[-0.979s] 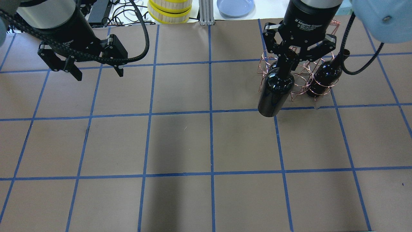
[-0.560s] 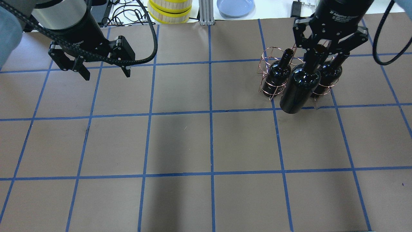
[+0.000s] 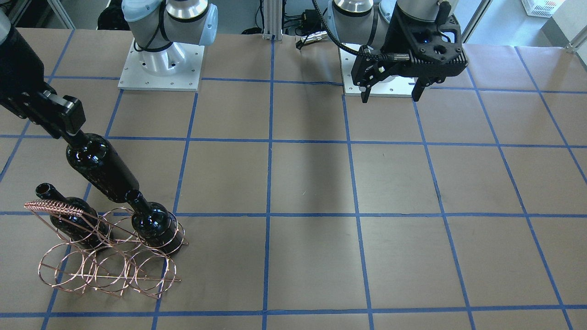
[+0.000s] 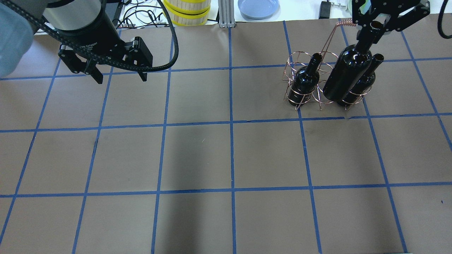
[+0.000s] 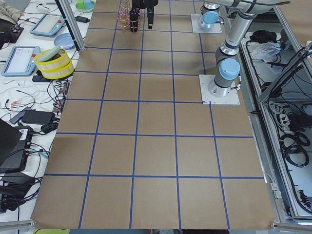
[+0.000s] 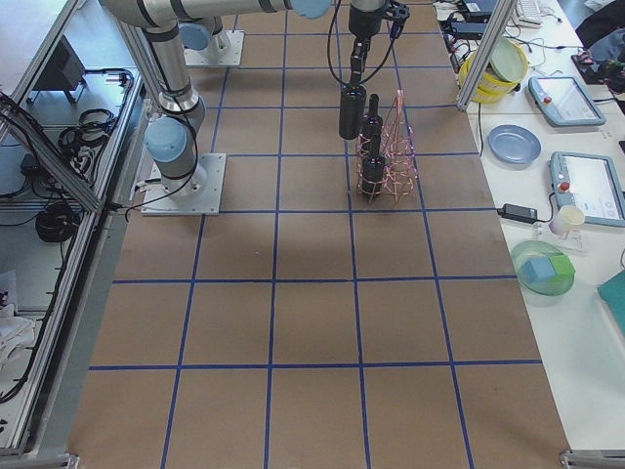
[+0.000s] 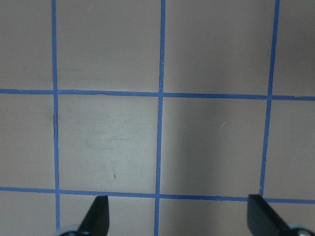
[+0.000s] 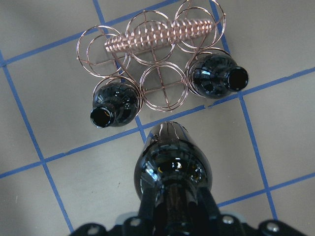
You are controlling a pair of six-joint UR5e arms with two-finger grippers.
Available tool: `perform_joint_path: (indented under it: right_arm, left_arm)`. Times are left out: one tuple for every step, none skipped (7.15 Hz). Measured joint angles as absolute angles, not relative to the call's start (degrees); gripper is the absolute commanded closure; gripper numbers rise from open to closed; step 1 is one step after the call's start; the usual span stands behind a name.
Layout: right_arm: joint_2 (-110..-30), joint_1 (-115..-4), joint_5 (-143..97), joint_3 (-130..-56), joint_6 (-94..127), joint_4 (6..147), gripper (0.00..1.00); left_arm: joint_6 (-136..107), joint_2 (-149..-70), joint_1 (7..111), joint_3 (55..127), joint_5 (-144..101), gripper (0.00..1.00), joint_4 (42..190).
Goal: Place wine into wine basket
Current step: 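Lower the bottle into the empty middle slot of the basket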
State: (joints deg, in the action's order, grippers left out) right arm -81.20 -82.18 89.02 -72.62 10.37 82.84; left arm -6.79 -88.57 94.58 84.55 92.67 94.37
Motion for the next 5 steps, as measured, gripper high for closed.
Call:
perform_joint_path:
  right_arm:
    - [-79.8,-82.1,88.9,-72.2,9.9,83.8,1.00]
    - [-78.5,-81.9,88.9,-72.0,9.6,85.1,1.00]
    - [-77.4,-81.6,89.1,-72.0,9.3,86.3,1.00]
    - [-76.7,-81.2,89.3,-72.0,9.0,87.2,1.00]
    - [-76.2,-80.9,89.5,-72.0,8.5,87.9,1.00]
  left_arm:
    - [-6.4,-88.5,94.4,84.6,92.7,0.00,94.4]
    - [-6.2,-88.4,94.3,84.7,92.8,0.00,94.4]
    - [-6.1,-88.3,94.3,84.8,92.8,0.00,94.4]
    - [-6.1,-88.2,94.3,84.9,92.8,0.00,94.4]
    - [-6.1,-88.2,94.3,84.9,92.8,0.00,94.5]
